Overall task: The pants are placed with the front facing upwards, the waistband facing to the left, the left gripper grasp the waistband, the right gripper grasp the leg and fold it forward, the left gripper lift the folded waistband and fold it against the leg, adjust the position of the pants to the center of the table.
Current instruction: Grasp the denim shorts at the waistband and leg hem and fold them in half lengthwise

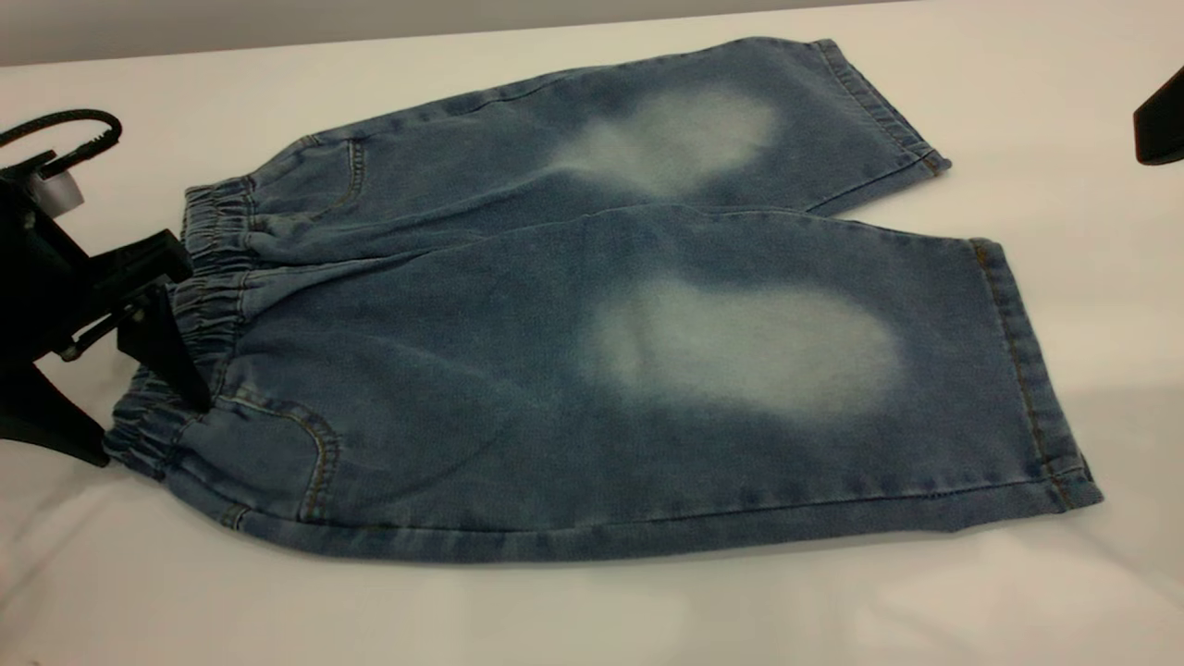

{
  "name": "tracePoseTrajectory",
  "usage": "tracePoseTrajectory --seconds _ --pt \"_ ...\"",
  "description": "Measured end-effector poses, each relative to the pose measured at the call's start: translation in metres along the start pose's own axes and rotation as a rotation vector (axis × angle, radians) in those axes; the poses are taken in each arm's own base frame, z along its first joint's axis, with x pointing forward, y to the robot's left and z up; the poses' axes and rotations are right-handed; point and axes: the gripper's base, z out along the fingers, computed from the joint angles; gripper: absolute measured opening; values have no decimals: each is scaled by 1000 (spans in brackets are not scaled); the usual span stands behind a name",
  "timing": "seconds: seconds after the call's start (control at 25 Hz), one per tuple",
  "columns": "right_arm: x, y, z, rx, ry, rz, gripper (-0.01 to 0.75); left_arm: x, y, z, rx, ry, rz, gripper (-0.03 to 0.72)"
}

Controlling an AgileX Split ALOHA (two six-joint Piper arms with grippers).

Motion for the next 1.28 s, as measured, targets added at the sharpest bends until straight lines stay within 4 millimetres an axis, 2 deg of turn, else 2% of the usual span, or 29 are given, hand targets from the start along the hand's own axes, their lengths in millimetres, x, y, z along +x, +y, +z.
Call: tracePoseTrajectory --seconds 0.12,0.44,0.56,0.68,0.76,1.04,1.28 --pt "0 0 0 0 0 -10 277 0 0 0 0 3 0 507" --pt "0 0 0 0 0 -11 277 0 3 11 -17 30 -7 397" --pt "0 0 0 0 1 -11 277 1 4 14 -20 40 -9 316" --pt "1 0 0 -3 11 -11 277 1 4 14 -15 40 -18 189" --pt "2 0 0 -5 18 -10 277 1 4 15 -15 40 -16 141" --pt "13 -2 7 -8 137 47 277 1 2 2 -16 14 69 141" --pt "27 -14 34 42 275 113 277 1 -5 -21 18 -46 122 141"
